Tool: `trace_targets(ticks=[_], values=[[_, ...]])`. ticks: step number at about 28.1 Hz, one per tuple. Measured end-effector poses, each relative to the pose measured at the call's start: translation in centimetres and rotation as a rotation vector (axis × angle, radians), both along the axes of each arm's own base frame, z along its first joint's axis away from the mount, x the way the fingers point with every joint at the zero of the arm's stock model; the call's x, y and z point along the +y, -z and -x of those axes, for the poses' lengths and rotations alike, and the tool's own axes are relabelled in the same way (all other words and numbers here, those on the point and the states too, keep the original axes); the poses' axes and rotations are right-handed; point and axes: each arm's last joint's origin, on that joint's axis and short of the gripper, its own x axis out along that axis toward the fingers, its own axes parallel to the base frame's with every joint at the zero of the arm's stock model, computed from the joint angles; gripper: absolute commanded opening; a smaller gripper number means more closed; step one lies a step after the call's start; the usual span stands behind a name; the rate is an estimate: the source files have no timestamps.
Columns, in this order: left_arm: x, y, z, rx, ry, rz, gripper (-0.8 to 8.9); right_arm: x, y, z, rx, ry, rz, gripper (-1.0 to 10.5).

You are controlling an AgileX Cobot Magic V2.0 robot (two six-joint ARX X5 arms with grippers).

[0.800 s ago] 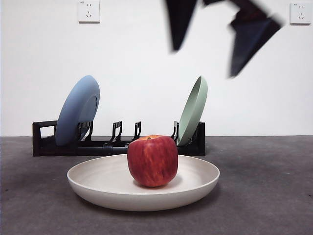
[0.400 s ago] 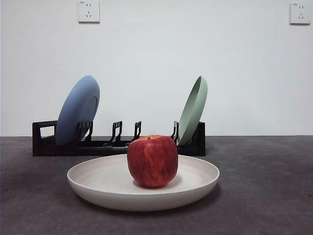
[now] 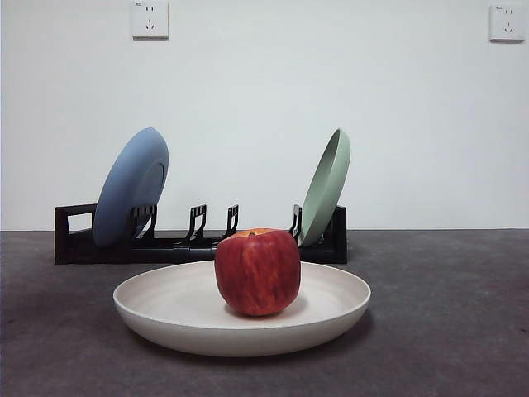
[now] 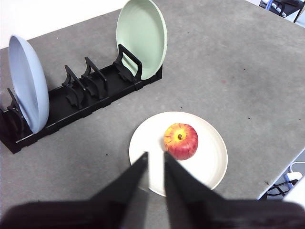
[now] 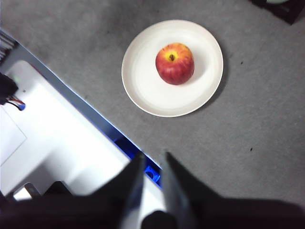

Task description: Take the yellow plate from the plate rack,put the plate on the table,take the apple from the table,put the apple in the plate

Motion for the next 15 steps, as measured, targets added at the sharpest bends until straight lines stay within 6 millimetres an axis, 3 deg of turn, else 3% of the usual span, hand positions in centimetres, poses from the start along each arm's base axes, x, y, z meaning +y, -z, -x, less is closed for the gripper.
trace_targets(ticks=[9,15], values=[[-0.3,0.0,0.1,0.026,0.103,0.008,-0.08,-2.0,-0.8,1.9,-0.051,0.016,-0.072,-0.1],[-0.6,0.1,-0.1,0.028,0.109,-0.01,-0.03,-2.2,-0.9,2.1,-0.06,0.028,-0.074,0.0]])
